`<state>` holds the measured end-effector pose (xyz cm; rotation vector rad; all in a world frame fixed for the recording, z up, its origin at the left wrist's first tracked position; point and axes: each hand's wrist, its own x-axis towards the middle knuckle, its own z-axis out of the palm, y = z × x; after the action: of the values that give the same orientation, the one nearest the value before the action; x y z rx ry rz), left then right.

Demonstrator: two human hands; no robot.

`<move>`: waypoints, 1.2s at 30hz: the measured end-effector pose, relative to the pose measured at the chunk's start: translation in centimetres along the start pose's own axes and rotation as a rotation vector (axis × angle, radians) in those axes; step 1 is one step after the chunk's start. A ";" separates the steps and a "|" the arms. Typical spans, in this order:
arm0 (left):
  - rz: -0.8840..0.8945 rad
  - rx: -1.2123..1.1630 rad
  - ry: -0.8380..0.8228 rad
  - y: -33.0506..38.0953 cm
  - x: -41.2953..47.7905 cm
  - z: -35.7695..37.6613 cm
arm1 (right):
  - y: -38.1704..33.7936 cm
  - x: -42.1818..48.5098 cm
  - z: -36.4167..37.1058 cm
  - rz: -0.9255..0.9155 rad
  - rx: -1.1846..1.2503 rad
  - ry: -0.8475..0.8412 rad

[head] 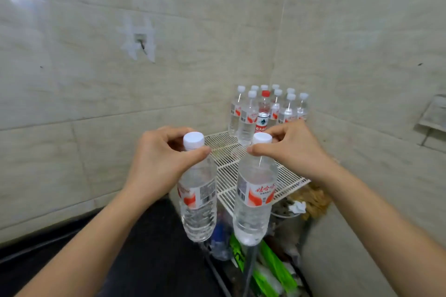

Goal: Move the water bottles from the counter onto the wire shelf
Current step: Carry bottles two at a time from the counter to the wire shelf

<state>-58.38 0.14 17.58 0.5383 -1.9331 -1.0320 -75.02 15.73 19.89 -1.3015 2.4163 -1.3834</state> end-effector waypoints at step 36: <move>-0.163 0.198 0.104 -4.5 24.3 32.4 | 23.3 33.4 -8.7 -0.156 -0.188 -0.165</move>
<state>-98.87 -4.34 16.24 0.8570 -1.9339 -0.8978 -114.96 3.95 18.80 -1.6096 2.4253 -1.0503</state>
